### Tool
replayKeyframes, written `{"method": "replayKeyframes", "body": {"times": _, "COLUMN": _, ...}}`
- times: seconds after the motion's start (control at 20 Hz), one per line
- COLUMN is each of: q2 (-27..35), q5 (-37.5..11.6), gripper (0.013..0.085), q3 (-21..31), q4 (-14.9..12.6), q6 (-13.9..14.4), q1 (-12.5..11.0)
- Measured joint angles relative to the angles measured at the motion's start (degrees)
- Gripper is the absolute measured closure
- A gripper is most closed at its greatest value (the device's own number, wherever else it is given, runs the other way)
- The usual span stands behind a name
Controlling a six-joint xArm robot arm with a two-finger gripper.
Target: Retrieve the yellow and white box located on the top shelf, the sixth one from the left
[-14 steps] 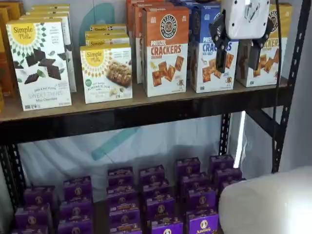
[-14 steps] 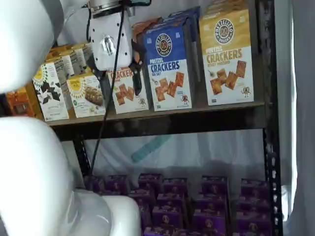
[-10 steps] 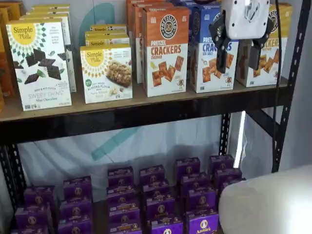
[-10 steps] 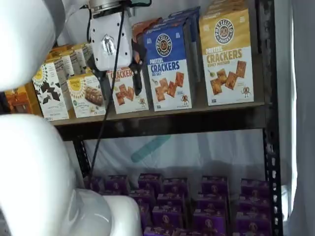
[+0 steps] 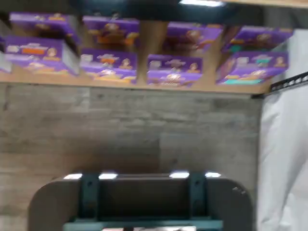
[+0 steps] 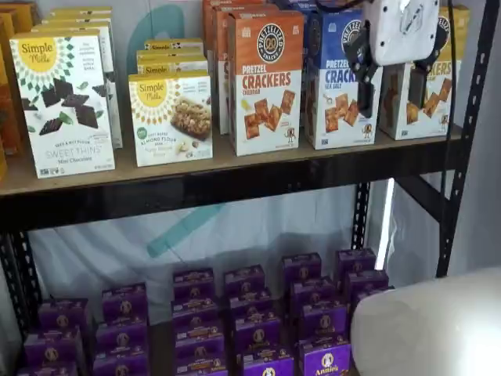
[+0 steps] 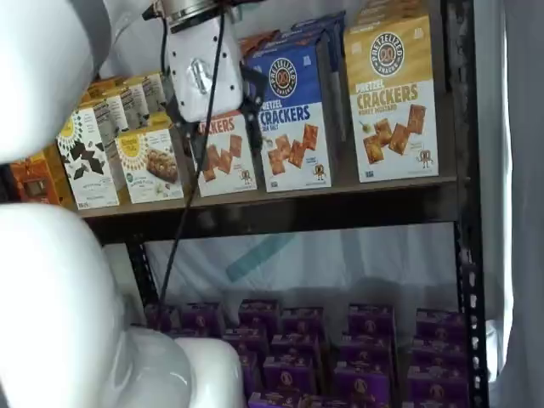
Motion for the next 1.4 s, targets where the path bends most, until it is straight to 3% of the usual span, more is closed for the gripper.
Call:
{"method": "replayKeyframes", "body": {"times": 0.15, "q2": 0.0, "q5": -3.4, "gripper": 0.013, "q3": 0.9, "q4": -2.1, "q6": -4.1, "q1": -3.7}}
{"method": "replayKeyframes", "body": {"times": 0.3, "q2": 0.3, "q5": -6.5, "gripper": 0.013, "q3": 1.4, "q4": -2.4, "q6": -8.3, "q1": -8.3}}
{"method": "replayKeyframes", "body": {"times": 0.5, "q2": 1.7, "q5": -10.6, "gripper": 0.013, "q3": 1.4, "q4": -1.3, "q6": -14.5, "q1": -15.3}}
{"method": "replayKeyframes", "body": {"times": 0.85, "q2": 5.6, "q5": -16.3, "gripper": 0.013, "q3": -0.4, "q4": 1.9, "q6": -22.4, "q1": -24.4}}
{"method": "replayKeyframes", "body": {"times": 1.4, "q2": 10.1, "q5": -21.4, "gripper": 0.013, "q3": -4.2, "q4": 2.2, "q6": -24.8, "q1": -27.4}}
